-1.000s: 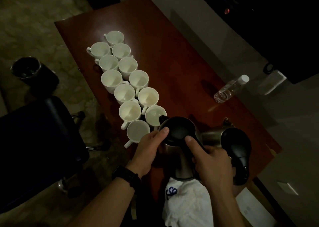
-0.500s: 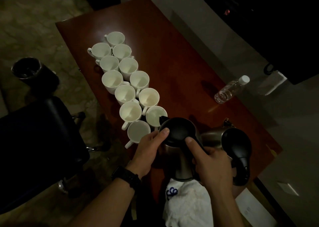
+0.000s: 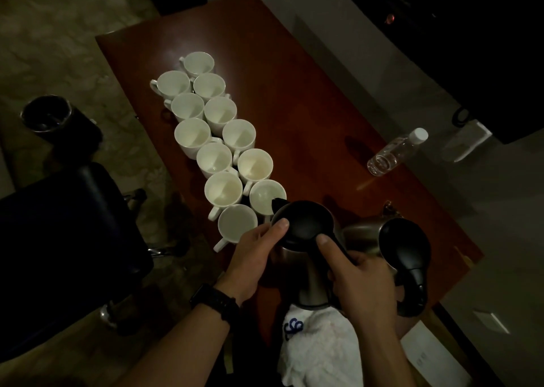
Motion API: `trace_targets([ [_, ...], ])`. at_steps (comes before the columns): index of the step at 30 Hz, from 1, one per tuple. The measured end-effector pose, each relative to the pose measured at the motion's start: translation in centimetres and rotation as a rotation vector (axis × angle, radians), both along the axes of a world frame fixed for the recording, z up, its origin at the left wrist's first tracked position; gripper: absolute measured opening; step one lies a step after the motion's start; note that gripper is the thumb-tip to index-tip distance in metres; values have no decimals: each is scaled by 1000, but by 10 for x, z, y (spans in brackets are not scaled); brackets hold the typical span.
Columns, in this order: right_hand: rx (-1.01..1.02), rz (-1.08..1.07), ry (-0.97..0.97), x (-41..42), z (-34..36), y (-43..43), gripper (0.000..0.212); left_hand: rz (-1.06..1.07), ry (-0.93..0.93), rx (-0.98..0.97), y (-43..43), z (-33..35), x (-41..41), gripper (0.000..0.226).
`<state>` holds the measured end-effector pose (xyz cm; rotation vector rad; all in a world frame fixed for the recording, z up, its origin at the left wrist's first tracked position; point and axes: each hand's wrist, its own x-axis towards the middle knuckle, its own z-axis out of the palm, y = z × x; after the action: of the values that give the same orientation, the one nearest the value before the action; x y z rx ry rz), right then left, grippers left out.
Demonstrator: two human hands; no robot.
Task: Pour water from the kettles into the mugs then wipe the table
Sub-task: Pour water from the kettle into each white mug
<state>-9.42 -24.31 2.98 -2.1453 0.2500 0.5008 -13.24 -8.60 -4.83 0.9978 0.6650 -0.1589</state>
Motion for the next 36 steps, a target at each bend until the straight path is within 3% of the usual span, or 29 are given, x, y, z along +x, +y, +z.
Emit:
trace_targets([
  [6, 4, 2, -4, 1, 1, 0, 66, -3, -10, -14, -1, 0, 0, 63],
  [12, 5, 10, -15, 2, 0, 1, 77, -6, -2, -12, 1, 1, 0, 64],
  [19, 22, 22, -13, 2, -3, 0, 62, -20, -6, -4, 2, 1, 0, 63],
  [26, 19, 4, -28, 2, -4, -1, 78, -40, -21, 14, 2, 5, 1, 60],
  [32, 158, -90, -74, -6, -5, -12, 65, -92, -65, 133, 8, 15, 4, 40],
  [36, 240, -84, -142, -5, 1, -19, 59, -85, -103, 203, 11, 23, 5, 41],
])
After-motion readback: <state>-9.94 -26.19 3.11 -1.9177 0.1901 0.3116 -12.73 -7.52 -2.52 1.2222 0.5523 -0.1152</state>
